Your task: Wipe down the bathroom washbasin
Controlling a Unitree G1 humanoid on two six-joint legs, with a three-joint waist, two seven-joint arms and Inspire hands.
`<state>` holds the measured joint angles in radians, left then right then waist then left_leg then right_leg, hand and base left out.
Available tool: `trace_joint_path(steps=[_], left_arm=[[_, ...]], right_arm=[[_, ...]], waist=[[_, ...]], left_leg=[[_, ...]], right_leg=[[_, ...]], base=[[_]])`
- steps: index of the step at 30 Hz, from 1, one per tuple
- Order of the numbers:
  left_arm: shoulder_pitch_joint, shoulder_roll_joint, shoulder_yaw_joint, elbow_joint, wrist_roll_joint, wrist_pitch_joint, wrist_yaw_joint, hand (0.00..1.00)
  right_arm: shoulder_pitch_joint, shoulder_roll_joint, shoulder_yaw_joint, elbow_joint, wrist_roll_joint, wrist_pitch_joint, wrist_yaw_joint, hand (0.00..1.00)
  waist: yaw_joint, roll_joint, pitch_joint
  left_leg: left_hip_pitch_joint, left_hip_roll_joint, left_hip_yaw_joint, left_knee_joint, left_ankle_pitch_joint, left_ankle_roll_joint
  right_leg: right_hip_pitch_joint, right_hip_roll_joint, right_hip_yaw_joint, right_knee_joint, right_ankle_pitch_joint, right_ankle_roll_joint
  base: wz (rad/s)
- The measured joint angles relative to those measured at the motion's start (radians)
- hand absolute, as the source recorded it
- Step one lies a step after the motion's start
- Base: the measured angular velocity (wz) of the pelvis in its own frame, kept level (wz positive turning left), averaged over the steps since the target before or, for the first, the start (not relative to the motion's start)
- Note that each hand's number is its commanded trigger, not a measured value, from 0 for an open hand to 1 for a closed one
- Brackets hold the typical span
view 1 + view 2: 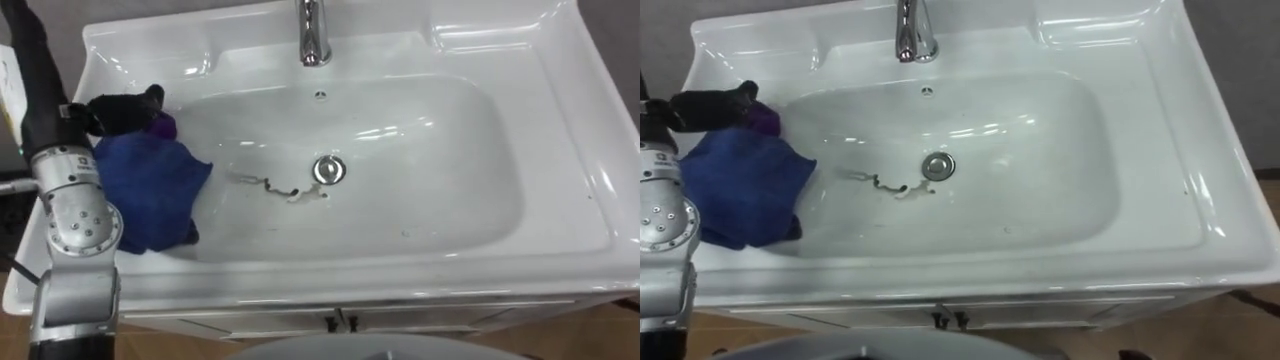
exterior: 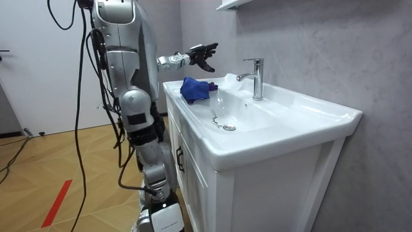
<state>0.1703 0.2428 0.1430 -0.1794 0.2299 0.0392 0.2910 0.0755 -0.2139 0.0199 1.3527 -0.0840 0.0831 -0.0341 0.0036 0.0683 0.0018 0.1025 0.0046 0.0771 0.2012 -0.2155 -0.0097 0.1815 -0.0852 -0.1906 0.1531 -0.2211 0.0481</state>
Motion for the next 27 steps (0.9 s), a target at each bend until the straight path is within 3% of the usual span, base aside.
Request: trace_joint_path(steps=[6,11,15,20,27], left_arm=[[0.007,0.0,-0.008,0.003,0.0,0.0,-0.012,0.0],[0.036,0.0,-0.014,0.034,0.004,0.003,-0.019,0.0],[0.08,-0.003,-0.057,0.074,0.061,0.027,-0.021,0.0],[0.097,-0.017,-0.088,0.155,0.099,0.031,-0.028,0.0],[0.098,-0.021,-0.088,0.24,0.128,0.029,-0.017,0.0]], right_arm=[[0.004,-0.001,0.005,0.01,0.0,0.005,0.001,0.0],[0.004,-0.004,0.004,0.01,0.0,0.005,0.005,0.0],[0.006,-0.004,0.016,0.0,-0.003,0.006,0.006,0.0],[0.005,-0.005,0.038,-0.005,-0.003,0.003,0.004,0.0],[0.007,-0.005,0.042,-0.012,-0.013,0.001,0.008,0.0]], waist=[[-0.001,-0.002,0.0106],[-0.002,0.001,0.0075],[0.002,-0.002,0.0059],[0.004,-0.011,-0.0083],[0.003,-0.012,-0.0069]], left_leg=[[0.012,0.0,0.004,-0.004,0.0,0.0],[0.013,0.001,0.004,-0.004,0.0,0.0],[0.011,0.001,0.007,-0.003,0.0,0.0],[0.013,0.002,0.006,-0.001,0.0,0.0],[0.017,0.002,0.008,-0.001,0.0,0.0]], right_leg=[[0.009,0.0,0.002,0.001,0.0,0.0],[0.01,0.0,0.002,0.003,0.0,0.0],[0.006,0.0,0.002,0.005,0.0,0.0],[0.009,0.0,0.002,0.005,0.0,0.0],[0.011,0.001,0.009,0.007,0.0,0.0]], base=[[-0.01],[0.0],[0.0],[0.0],[0.0]])
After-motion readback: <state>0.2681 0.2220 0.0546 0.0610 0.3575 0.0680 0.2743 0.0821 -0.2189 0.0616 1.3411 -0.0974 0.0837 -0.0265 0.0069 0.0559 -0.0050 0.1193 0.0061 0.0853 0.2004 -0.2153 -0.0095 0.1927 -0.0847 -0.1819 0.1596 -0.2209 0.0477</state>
